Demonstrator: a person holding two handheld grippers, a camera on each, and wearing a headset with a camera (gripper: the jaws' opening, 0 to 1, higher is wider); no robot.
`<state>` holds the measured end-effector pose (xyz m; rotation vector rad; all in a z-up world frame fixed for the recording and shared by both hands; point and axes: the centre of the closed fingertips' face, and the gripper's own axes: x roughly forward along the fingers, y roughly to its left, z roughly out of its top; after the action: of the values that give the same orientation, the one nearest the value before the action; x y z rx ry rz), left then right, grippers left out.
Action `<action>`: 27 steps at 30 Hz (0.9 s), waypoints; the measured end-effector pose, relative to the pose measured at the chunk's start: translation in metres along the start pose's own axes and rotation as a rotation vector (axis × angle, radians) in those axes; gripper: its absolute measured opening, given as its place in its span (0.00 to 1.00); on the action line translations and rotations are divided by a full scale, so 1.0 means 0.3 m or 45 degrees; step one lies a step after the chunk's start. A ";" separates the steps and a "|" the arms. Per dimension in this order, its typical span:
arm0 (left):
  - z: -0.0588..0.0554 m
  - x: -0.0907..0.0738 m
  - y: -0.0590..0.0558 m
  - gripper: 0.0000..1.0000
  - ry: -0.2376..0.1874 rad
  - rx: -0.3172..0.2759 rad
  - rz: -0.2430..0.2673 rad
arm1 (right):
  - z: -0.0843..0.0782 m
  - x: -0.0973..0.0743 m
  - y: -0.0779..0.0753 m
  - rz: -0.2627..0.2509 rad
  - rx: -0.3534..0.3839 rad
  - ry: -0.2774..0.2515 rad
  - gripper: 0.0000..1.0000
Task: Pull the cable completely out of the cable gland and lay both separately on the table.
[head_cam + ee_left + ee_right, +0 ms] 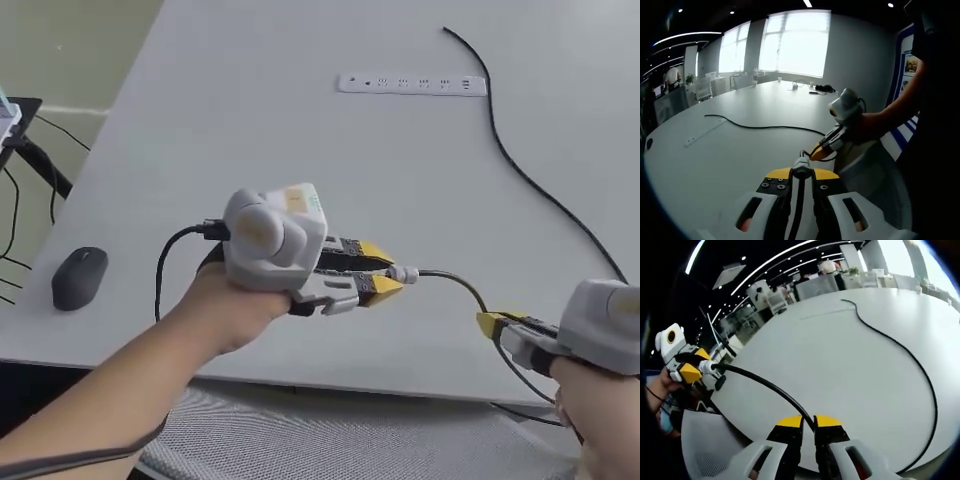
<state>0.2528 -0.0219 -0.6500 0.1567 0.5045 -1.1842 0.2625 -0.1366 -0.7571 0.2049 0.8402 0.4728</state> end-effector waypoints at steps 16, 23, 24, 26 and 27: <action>-0.002 0.004 -0.012 0.15 0.010 -0.002 -0.019 | 0.174 -0.106 0.188 0.162 -0.618 -0.125 0.25; -0.004 0.003 -0.014 0.15 0.014 -0.002 -0.020 | 0.200 -0.095 0.363 0.269 -1.037 -0.116 0.23; -0.004 0.002 -0.013 0.15 0.015 -0.003 -0.020 | 0.196 -0.090 0.372 0.267 -1.061 -0.110 0.23; -0.003 0.002 -0.013 0.15 0.011 -0.004 -0.020 | 0.188 -0.074 0.386 0.252 -1.134 -0.104 0.21; -0.002 0.002 -0.013 0.15 0.010 -0.003 -0.019 | 0.177 -0.068 0.388 0.252 -1.177 -0.086 0.20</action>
<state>0.2493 -0.0237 -0.6504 0.1558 0.5150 -1.1980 0.2535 -0.0436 -0.6673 -0.5511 0.4679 0.9845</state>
